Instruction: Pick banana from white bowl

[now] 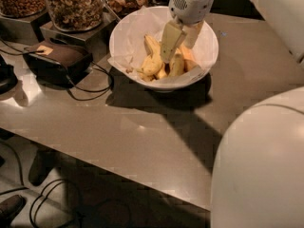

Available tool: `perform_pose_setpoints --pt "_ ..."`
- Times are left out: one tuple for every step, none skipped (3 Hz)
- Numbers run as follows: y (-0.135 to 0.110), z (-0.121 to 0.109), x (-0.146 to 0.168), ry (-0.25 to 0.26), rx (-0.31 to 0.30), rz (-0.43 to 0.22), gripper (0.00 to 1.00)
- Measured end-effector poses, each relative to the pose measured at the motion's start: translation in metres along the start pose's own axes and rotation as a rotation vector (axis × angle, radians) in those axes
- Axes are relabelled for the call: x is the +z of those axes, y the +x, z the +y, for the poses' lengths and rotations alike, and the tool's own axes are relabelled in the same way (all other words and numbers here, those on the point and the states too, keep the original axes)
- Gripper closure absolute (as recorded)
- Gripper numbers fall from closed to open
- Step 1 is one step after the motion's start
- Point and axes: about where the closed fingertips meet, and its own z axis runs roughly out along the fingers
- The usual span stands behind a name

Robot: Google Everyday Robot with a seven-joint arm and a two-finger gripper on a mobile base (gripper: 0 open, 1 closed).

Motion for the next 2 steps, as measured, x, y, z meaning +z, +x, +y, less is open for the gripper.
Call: perform_pose_setpoints --pt "-0.0045 -0.0119 -0.0003 0.014 0.028 -0.003 0.40" --pt "-0.0099 -0.0199 0.0007 0.024 0.041 -0.005 0.40"
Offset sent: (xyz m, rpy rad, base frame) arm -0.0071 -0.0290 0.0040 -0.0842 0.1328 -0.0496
